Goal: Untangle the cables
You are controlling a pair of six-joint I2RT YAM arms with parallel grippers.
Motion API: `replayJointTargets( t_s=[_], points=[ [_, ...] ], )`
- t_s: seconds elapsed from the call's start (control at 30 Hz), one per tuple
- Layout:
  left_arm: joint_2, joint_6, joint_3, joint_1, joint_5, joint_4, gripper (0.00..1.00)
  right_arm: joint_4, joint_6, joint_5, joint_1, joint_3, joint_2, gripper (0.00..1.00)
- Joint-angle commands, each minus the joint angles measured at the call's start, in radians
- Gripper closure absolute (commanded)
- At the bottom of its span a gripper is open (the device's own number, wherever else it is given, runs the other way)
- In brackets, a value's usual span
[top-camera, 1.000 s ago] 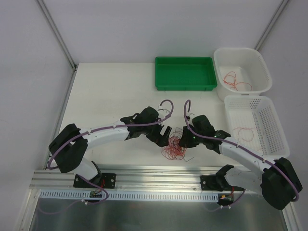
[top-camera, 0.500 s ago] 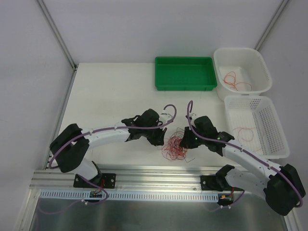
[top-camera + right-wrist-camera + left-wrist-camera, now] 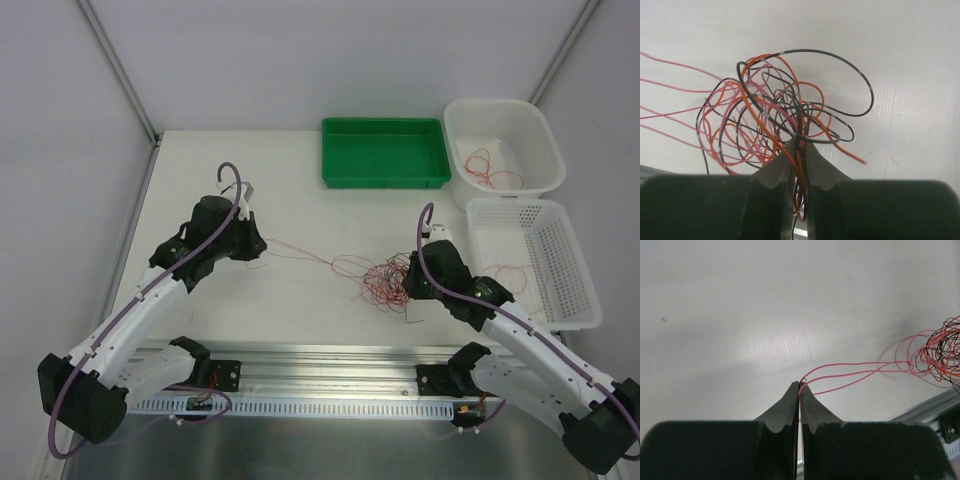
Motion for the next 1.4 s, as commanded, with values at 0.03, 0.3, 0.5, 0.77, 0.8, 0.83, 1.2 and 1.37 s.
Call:
replayJointTargets(
  t_s=[0.03,0.3,0.5,0.77,0.8,0.83,1.2,1.37],
  points=[
    [-0.040,0.015,0.097,0.047,-0.024,-0.164,1.00,-0.109,0.022,0.123,-0.006,0.061,-0.018,0.85],
    [-0.036,0.104,0.089,0.052,-0.052,-0.174,1.00,-0.111,-0.051,-0.039,-0.003,0.152,-0.001,0.35],
    [-0.020,0.115,0.043,0.052,-0.003,-0.174,1.00,-0.059,-0.104,-0.173,0.041,0.224,0.072,0.29],
    [-0.040,0.124,0.026,0.052,0.008,-0.174,1.00,0.049,-0.180,-0.151,0.298,0.417,0.393,0.27],
    [-0.043,0.124,0.025,0.052,0.011,-0.172,1.00,0.053,-0.191,-0.135,0.325,0.439,0.458,0.27],
    [-0.045,0.122,0.020,0.053,0.008,-0.175,1.00,0.057,-0.200,-0.121,0.333,0.457,0.497,0.27],
    [-0.068,0.119,0.014,0.053,-0.078,-0.181,1.00,0.113,-0.182,-0.159,0.333,0.529,0.879,0.32],
    [-0.080,0.113,0.012,0.066,-0.150,-0.194,1.00,0.156,-0.176,-0.145,0.332,0.450,0.899,0.77]
  ],
)
